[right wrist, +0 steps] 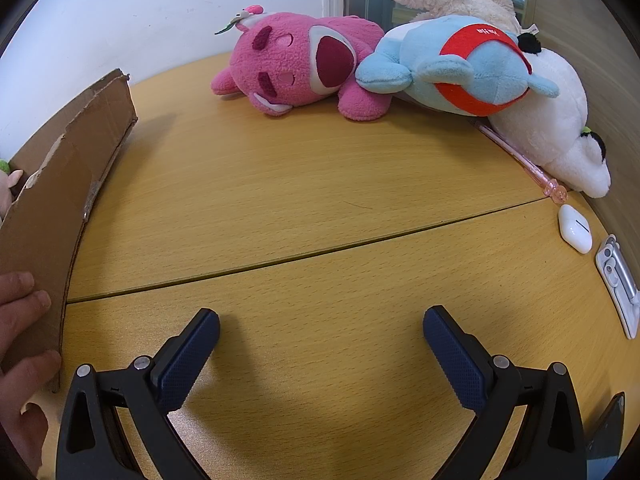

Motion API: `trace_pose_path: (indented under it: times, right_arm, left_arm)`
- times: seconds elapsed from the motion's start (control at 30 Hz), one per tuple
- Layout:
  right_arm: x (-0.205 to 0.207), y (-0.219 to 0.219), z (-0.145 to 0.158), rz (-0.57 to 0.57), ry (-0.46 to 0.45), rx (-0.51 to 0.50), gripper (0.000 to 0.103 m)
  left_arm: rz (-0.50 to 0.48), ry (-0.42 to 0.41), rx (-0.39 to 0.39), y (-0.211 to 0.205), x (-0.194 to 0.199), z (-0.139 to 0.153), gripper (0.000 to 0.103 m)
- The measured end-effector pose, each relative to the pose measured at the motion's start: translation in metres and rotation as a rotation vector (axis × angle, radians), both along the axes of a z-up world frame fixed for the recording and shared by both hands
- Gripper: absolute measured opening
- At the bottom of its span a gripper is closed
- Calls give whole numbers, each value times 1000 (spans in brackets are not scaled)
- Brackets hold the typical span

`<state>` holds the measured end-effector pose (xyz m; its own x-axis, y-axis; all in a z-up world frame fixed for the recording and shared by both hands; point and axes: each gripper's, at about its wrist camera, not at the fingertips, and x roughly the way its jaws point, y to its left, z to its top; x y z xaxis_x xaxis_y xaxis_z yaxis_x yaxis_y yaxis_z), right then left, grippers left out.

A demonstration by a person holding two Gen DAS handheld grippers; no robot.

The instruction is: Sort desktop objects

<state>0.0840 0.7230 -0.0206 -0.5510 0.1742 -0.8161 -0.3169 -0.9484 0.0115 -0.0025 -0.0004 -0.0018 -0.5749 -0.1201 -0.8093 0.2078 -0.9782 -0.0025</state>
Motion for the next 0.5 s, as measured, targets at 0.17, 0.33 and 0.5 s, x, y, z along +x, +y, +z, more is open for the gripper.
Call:
trace_pose_path:
  times: [0.17,0.33,0.5]
  right_arm:
    - [1,-1,0,0,0,1,103]
    - [2,-2,0,0,1,0,103]
    - [2,-2,1,0,0,1,103]
  left_arm:
    - [0,0,-1,0,0,0,103]
    - [0,0,-1,0,0,0,103]
    - [0,0,0,0,0,0,103]
